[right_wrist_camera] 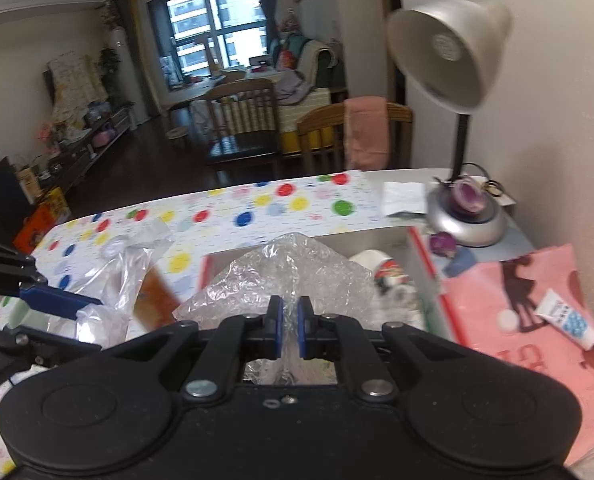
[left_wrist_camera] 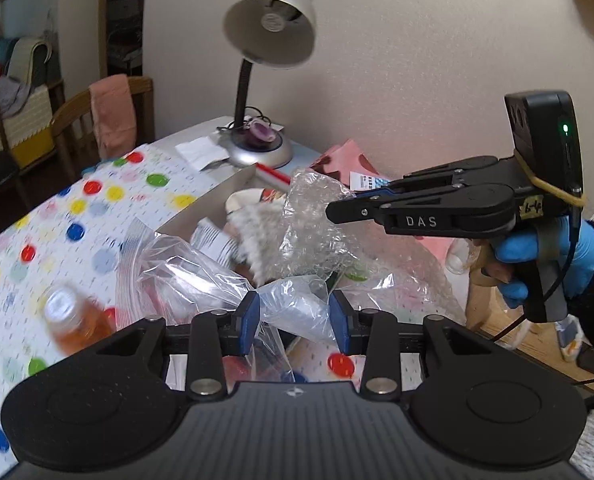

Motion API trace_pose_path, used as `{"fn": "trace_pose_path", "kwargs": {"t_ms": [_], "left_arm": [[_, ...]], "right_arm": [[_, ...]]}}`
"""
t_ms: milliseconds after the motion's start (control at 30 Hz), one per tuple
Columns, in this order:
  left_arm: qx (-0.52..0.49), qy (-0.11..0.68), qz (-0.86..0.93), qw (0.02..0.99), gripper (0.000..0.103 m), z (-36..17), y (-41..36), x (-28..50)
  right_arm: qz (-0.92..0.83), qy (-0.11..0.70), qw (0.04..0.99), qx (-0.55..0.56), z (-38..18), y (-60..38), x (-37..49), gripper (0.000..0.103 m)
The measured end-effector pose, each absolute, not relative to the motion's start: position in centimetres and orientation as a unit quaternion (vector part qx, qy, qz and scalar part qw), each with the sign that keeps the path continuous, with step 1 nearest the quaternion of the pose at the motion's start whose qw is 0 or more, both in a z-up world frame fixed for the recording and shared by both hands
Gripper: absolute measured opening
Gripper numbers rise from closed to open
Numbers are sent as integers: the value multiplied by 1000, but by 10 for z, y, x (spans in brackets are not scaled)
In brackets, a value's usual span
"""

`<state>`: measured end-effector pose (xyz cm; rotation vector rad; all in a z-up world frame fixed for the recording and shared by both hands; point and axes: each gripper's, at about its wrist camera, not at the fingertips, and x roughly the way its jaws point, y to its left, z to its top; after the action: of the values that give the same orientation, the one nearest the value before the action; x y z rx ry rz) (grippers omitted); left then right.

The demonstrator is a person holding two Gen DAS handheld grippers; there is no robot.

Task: Organize soft objects
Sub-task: 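Carry the bubble wrap and plastic bag with both tools over the shoebox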

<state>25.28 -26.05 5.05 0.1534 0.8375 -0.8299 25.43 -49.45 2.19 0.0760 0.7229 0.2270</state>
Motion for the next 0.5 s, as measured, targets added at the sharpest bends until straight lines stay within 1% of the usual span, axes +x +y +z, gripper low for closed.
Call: {"fn": "trace_pose_path", "kwargs": {"t_ms": [300, 500], "left_arm": [[101, 391, -379, 832, 37, 25, -325, 281], [121, 400, -376, 827, 37, 7, -350, 299]], "right_arm": [[83, 364, 926, 54, 0, -541, 293, 6], [87, 377, 920, 57, -16, -547, 330, 7]]}}
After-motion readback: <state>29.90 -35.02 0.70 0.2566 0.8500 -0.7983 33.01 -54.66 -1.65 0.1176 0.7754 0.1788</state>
